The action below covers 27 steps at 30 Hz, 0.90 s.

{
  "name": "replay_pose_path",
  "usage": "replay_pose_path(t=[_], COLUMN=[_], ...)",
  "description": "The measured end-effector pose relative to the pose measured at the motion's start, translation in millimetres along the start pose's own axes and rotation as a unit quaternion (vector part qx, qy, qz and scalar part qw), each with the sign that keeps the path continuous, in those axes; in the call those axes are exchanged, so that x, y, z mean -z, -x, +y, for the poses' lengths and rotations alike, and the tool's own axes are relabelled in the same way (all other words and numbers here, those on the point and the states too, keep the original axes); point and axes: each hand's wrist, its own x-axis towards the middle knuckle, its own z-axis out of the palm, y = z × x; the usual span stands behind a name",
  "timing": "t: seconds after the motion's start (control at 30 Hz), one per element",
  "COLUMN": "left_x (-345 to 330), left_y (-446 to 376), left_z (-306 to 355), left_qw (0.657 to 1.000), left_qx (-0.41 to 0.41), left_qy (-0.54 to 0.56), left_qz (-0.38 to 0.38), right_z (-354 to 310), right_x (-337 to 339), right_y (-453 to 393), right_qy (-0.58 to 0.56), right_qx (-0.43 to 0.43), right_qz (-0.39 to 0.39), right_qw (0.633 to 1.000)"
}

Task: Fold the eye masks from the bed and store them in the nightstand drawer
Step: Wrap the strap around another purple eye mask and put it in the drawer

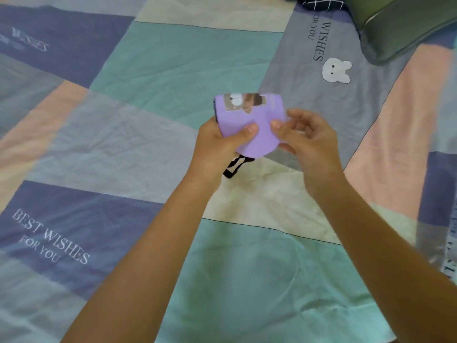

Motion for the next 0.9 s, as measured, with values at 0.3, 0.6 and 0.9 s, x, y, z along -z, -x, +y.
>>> replay_pose_path(t=[0.3, 0.6, 0.9], left_x=[-12.2, -3.3, 2.7], left_y=[16.1, 16.6, 14.6], left_z=[2.0, 1.8, -5.6], left_qw=[0.983, 0.980, 0.966], left_qx=[0.064, 0.051, 0.056], left_qy=[0.158, 0.173, 0.208], left_qz=[0.069, 0.084, 0.144], right_z=[27.1, 31.6, 39.5], right_x=[-18.1, -5.1, 6.8], right_y=[45.1, 42.3, 47.0], right_qy=[0.056, 0.185, 0.238], right_qx=[0.023, 0.100, 0.241], right_qz=[-0.040, -0.053, -0.036], right_qw=[0.997, 0.976, 0.940])
